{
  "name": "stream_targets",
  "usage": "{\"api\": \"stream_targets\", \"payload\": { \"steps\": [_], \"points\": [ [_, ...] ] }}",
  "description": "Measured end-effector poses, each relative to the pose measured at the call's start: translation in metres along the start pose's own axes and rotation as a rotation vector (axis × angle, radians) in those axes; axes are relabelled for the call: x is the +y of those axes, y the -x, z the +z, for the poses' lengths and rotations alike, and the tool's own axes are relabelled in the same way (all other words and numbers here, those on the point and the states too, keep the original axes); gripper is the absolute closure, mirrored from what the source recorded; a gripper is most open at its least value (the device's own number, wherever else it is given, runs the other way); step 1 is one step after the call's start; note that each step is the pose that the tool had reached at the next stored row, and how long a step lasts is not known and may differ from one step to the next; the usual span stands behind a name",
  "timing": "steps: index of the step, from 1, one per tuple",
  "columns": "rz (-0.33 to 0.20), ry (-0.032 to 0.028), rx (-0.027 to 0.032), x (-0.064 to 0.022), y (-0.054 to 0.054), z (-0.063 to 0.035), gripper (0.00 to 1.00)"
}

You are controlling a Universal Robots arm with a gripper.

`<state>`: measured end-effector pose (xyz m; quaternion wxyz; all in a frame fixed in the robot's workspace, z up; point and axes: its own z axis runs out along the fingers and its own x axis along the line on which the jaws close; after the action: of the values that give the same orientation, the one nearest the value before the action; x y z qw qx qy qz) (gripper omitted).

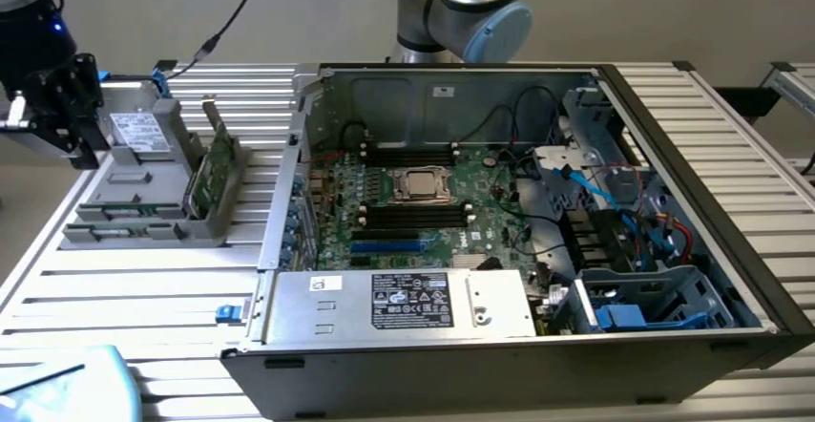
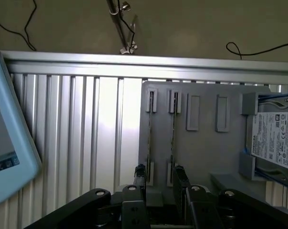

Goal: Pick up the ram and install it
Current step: 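Pick up the ram and move it above insertion slot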

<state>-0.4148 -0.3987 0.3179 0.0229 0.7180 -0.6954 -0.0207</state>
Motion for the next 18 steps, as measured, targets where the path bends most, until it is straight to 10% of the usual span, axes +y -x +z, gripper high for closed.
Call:
{"api": "stream_targets", "payload": {
  "steps": [18],
  "points": [
    [-0.001,-0.0001,-0.0003,-0.0036,-0.001,0.0209,0.63]
  ]
}}
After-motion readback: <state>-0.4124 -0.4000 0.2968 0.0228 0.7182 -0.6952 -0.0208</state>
